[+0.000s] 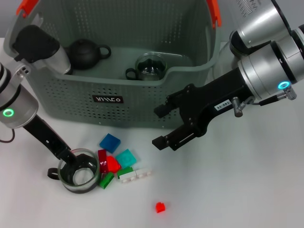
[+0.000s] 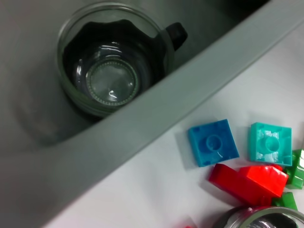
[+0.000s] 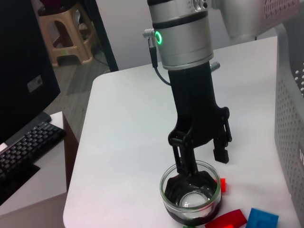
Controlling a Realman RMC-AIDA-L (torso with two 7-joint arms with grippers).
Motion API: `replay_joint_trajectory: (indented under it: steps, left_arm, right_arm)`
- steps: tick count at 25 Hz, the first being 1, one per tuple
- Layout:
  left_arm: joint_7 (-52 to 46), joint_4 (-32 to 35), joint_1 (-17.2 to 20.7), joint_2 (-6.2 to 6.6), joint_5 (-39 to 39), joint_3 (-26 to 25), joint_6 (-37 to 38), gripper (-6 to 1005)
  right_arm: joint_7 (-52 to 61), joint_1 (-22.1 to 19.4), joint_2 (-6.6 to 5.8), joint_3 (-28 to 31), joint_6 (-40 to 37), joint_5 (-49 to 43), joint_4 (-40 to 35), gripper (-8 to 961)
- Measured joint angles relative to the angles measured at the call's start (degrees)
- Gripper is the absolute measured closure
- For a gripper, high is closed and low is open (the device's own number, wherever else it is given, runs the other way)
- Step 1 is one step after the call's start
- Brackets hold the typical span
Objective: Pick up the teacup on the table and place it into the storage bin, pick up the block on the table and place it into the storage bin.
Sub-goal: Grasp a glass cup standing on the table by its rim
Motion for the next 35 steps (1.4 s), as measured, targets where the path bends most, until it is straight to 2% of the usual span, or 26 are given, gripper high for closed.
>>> replay_joint_trajectory:
  steps: [3, 23, 29, 35]
  left_arm:
    - [0.4, 0.1, 0.0, -0.58, 0.4, 0.0, -0.7, 302]
    - [0.3, 1.5, -0.2, -1.0, 0.5, -0.2, -1.3, 310]
    - [-0.1, 1.7, -0.6, -0.8, 0.5, -0.4, -1.1, 519]
    - [-0.3, 1.9, -0.7, -0.68, 0.5, -0.5, -1.0, 662]
  right_arm:
    - [0.0, 0.0, 0.0, 0.1, 0.1, 0.0, 0.0, 56]
    - [-0.3, -0.1, 0.0, 0.1, 0.8, 0.0, 0.5, 57]
    - [-0.3, -0.1, -0.01, 0.2, 0.9, 0.0, 0.5, 57]
    - [-0.3, -0.2, -0.16, 0.2, 1.1, 0.3, 0.5, 57]
